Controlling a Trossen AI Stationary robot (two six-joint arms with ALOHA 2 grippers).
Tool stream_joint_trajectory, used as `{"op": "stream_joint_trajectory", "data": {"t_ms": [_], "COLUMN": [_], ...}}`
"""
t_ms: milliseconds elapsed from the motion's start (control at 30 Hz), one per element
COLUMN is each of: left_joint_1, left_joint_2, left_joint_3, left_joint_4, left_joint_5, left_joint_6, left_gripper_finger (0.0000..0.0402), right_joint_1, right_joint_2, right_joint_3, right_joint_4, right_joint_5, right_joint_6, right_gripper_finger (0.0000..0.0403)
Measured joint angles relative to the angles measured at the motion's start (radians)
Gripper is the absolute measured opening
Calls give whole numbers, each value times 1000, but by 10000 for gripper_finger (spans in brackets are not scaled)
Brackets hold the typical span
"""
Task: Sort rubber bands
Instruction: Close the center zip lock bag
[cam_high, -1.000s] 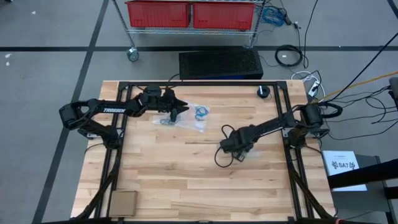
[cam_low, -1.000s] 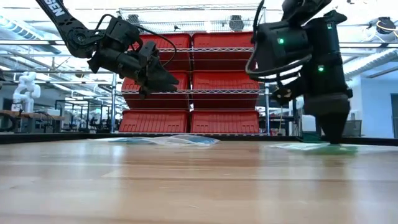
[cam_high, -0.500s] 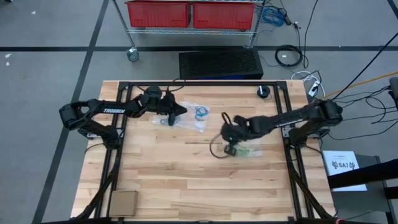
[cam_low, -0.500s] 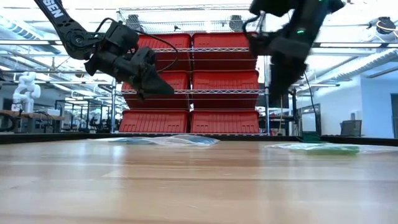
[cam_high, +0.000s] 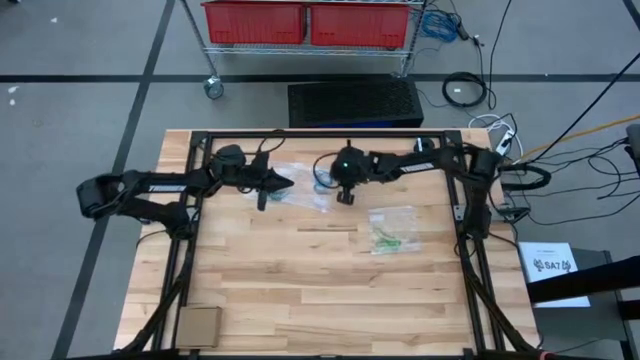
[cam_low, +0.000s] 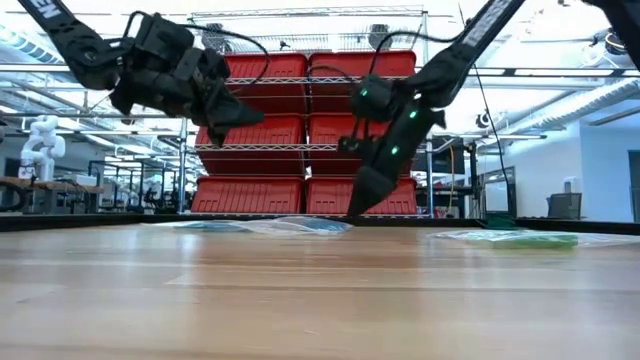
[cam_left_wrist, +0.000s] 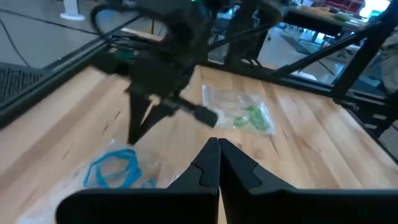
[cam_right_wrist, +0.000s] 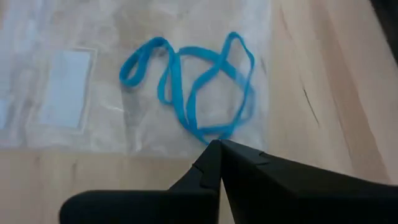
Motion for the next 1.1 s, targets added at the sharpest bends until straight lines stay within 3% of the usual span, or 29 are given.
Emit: {"op": "stream_joint_trajectory", "data": {"t_ms": [167, 367, 500, 600, 700, 800, 1100], "left_joint_1": [-12, -26, -28, -33, -49, -72, -170], "left_joint_2": [-7, -6, -6, -6, -6, -6, -38], "left_joint_3": [0, -1, -1, -1, -1, -1, -1], "left_joint_4": [-14, -21, -17, -17, -13, -13, 8], "left_joint_5": [-12, -21, -24, -24, -21, -16, -16], "left_joint_6": [-4, -9, -9, -9, -9, -8, 53], "left_gripper_finger": [2, 1, 1, 1, 0, 0, 0], "right_joint_1": [-3, 92, 202, 271, 299, 308, 270], "right_joint_2": [58, 44, 37, 19, -47, -75, 49], "right_joint_3": [66, 71, 65, 58, 64, 63, 68], "right_joint_4": [-119, -363, -288, -179, -87, -32, 239], "right_joint_5": [-49, -215, -360, -383, -333, -211, -218], "right_joint_6": [77, 453, 703, 760, 689, 540, 112], "right_gripper_finger": [0, 0, 0, 0, 0, 0, 0]}}
